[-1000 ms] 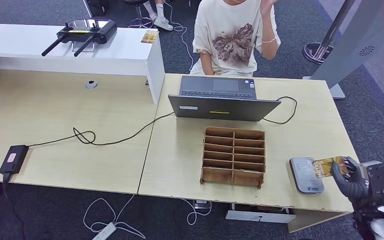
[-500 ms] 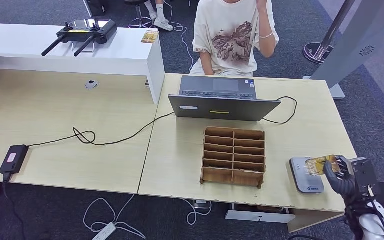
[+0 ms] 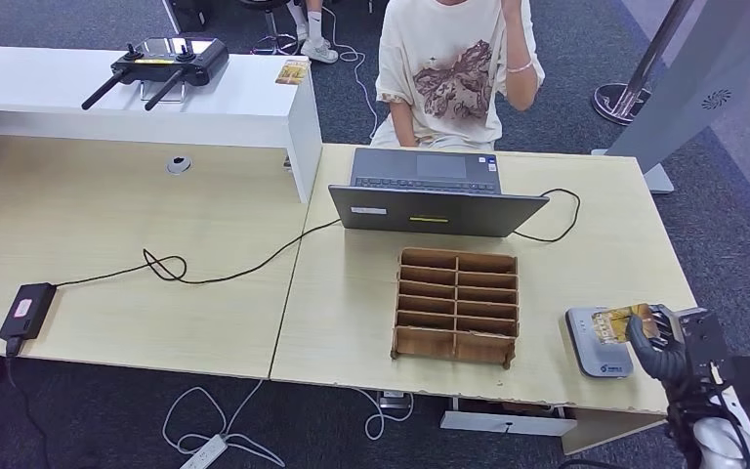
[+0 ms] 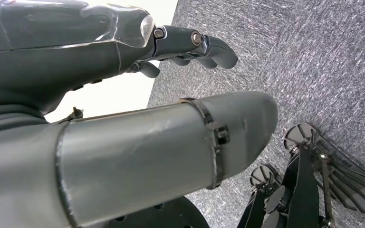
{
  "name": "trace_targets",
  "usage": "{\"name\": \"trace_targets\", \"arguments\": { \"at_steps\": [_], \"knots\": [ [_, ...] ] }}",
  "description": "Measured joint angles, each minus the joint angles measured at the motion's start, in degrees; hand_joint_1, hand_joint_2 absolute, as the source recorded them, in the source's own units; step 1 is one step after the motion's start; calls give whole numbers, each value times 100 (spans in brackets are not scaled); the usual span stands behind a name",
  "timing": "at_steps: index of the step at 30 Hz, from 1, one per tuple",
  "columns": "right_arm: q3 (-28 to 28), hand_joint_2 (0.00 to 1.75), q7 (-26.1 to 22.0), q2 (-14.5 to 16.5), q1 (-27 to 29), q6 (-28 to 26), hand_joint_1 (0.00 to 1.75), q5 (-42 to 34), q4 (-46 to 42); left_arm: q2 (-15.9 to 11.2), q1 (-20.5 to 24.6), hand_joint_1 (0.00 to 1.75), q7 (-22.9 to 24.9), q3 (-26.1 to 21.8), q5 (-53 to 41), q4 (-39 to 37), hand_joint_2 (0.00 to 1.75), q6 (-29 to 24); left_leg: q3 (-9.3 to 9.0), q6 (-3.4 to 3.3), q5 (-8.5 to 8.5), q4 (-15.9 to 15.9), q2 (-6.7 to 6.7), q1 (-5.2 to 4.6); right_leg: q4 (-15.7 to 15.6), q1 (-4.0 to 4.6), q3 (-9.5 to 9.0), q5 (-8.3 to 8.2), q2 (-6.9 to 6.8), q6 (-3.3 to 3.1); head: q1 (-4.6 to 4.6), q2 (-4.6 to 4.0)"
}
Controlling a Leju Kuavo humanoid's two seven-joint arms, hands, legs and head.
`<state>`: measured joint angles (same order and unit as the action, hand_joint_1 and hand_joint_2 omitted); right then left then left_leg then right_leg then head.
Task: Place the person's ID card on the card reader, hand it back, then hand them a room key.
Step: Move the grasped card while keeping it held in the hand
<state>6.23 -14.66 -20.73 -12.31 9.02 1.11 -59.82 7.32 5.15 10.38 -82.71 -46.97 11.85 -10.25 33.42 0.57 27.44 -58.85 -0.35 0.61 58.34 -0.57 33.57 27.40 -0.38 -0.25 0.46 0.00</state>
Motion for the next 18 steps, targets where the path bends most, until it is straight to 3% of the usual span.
{"name": "trace_targets", "arguments": {
  "at_steps": [18],
  "knots": [
    [-9, 175, 81, 119, -27, -146, 175, 363, 11, 9, 2, 0, 0, -55, 16, 0, 0, -63, 0, 0, 0, 0, 0, 0, 0, 0, 0, 0, 0, 0, 0, 0]
  ]
}}
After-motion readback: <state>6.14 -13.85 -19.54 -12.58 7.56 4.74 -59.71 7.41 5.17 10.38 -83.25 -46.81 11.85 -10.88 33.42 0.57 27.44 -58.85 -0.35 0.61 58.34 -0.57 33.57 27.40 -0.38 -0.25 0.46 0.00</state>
